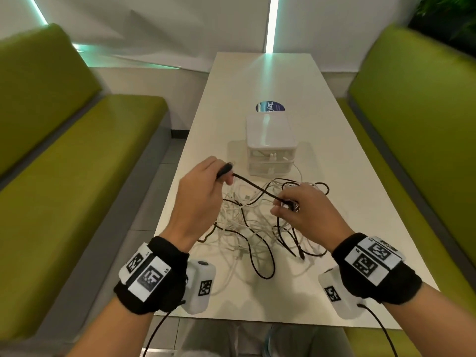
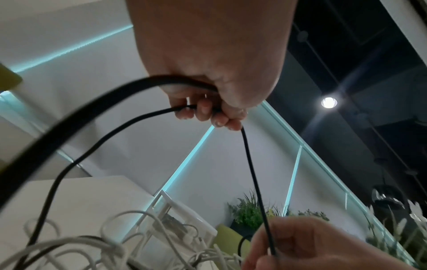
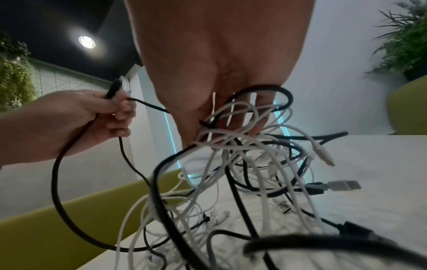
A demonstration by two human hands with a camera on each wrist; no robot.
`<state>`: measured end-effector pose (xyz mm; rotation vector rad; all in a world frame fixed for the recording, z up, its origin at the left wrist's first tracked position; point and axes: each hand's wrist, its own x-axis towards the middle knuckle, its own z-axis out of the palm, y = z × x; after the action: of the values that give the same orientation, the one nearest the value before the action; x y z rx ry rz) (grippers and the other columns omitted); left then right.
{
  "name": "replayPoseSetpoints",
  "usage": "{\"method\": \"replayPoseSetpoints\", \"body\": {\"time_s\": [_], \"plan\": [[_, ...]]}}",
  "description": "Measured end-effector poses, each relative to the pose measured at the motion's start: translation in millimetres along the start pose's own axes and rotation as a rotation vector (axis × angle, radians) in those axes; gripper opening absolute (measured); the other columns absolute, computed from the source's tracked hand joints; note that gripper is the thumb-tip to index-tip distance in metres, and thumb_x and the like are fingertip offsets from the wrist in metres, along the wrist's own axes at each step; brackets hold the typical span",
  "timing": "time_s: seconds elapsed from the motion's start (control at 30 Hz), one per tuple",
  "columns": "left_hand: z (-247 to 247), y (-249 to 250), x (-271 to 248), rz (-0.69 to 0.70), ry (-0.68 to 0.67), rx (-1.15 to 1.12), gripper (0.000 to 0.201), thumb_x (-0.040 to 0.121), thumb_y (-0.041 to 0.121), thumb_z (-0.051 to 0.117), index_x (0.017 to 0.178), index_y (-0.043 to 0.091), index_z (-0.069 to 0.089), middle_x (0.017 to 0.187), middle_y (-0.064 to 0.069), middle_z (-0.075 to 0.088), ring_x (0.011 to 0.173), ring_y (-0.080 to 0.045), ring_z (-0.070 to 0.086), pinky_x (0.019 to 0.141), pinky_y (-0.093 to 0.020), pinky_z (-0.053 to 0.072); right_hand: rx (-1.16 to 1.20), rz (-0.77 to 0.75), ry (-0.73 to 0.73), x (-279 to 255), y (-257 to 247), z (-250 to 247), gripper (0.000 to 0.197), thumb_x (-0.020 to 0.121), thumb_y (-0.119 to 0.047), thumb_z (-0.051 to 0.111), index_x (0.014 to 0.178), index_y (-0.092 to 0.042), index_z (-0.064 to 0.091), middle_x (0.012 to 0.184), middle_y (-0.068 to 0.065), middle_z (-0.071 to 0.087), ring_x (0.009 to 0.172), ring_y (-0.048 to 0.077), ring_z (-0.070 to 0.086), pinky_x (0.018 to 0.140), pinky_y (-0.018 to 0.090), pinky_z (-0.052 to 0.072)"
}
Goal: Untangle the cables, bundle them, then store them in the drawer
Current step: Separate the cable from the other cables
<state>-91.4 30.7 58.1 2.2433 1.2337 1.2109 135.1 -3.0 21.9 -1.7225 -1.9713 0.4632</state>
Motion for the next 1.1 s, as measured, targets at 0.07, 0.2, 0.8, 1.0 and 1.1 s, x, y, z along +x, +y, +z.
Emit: {"method": "replayPoseSetpoints", "body": {"time_s": [0.07, 0.2, 0.8, 1.0, 1.1], "plan": [[-3, -5, 0, -0.017, 0.047, -0.017, 0.028, 0.097, 0.004, 0.045, 0.075, 0.02, 0.052, 0.073, 0.012, 0.05, 0.067, -0.004, 0.048, 0.061, -0.014, 0.032, -0.04, 0.007, 0.043, 1, 1, -1, 0.008, 0.084, -0.035, 0.07, 0.088, -0.03, 0.066, 0.088, -0.017, 0.059, 0.093, 0.006, 0.039, 0.074, 0.024, 0.038], [-13, -11, 0, 0.012, 0.115, 0.021, 0.028, 0.096, 0.003, 0.046, 0.074, 0.019, 0.051, 0.072, 0.013, 0.049, 0.062, -0.002, 0.045, 0.058, -0.013, 0.029, -0.1, 0.052, 0.055, 5, 1, 1, 0.01, 0.082, -0.032, 0.072, 0.089, -0.028, 0.067, 0.096, -0.019, 0.056, 0.1, 0.012, 0.033, 0.076, 0.025, 0.034], [-39, -36, 12, -0.266, 0.491, -0.055, 0.023, 0.103, 0.023, 0.039, 0.091, 0.014, 0.057, 0.079, 0.017, 0.056, 0.071, 0.007, 0.049, 0.065, -0.009, 0.037, -0.505, -0.111, 0.547, 0, -17, -8, 0.039, 0.096, -0.052, 0.046, 0.092, -0.019, 0.066, 0.093, 0.002, 0.063, 0.087, 0.028, 0.051, 0.074, 0.039, 0.031], [-14, -70, 15, -0.438, -0.094, 0.365, 0.027, 0.102, 0.02, 0.04, 0.091, 0.015, 0.064, 0.097, -0.008, 0.064, 0.089, -0.025, 0.058, 0.072, -0.036, 0.042, -0.123, 0.006, -0.091, -9, 27, 6, 0.041, 0.089, -0.057, 0.051, 0.118, -0.031, 0.06, 0.113, -0.012, 0.064, 0.103, 0.013, 0.047, 0.088, 0.034, 0.039], [0, -72, 10, -0.386, -0.165, 0.483, 0.028, 0.102, 0.019, 0.04, 0.093, 0.013, 0.065, 0.1, -0.01, 0.063, 0.089, -0.028, 0.058, 0.075, -0.041, 0.045, -0.087, -0.003, -0.188, -14, 31, 4, 0.044, 0.089, -0.058, 0.048, 0.122, -0.031, 0.059, 0.106, -0.022, 0.057, 0.103, 0.006, 0.043, 0.085, 0.025, 0.037]]}}
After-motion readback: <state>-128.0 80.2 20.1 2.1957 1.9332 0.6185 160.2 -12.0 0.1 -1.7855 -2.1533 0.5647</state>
